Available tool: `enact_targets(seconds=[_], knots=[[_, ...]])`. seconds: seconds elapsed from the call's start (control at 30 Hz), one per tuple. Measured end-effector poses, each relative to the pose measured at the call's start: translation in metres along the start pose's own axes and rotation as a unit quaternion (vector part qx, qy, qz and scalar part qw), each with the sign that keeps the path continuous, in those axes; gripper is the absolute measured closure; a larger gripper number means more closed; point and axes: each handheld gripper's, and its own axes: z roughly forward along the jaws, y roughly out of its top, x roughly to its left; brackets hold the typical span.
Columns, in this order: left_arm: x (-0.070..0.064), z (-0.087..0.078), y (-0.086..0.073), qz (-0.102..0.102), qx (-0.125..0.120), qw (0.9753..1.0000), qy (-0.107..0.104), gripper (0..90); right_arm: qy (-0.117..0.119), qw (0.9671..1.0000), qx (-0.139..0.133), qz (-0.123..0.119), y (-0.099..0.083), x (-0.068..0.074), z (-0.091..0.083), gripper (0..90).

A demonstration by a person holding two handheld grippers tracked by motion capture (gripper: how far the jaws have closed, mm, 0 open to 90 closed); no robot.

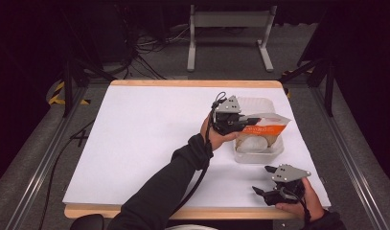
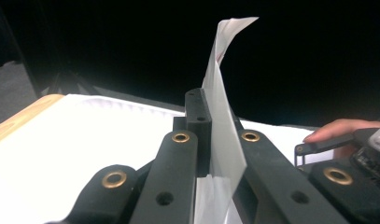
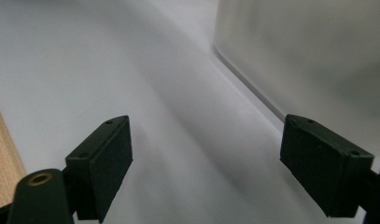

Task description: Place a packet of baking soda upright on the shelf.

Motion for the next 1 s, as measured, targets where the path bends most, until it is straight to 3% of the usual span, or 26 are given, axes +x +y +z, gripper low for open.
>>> enact_targets(seconds=[0.4, 0.53, 0.67, 0.8, 0.9, 1.0], knots=[[-0.004, -0.001, -0.004, 0.012, 0.016, 0.9997, 0.011, 87.3, -0.001, 1.0000, 0.000, 0.001, 0.000, 0.000, 0.000, 17.8], [-0.003, -0.004, -0.005, 0.021, 0.024, 0.9992, 0.022, 81.8, -0.003, 1.0000, 0.000, 0.002, 0.000, 0.000, 0.000, 17.9], [-0.003, -0.008, -0.004, 0.024, 0.028, 0.9990, 0.025, 73.6, -0.003, 1.0000, 0.002, 0.000, 0.000, 0.000, 0.000, 17.9], [-0.003, -0.016, -0.001, 0.024, 0.031, 0.9984, 0.042, 55.5, -0.005, 1.0000, 0.004, 0.000, 0.000, 0.000, 0.001, 17.9], [-0.004, -0.020, -0.001, 0.024, 0.032, 0.9984, 0.040, 53.6, -0.005, 1.0000, 0.004, 0.001, 0.000, 0.000, 0.001, 17.9], [-0.004, -0.025, -0.002, 0.027, 0.040, 0.9975, 0.052, 44.5, -0.005, 1.0000, 0.004, 0.001, 0.000, 0.000, 0.001, 17.9]])
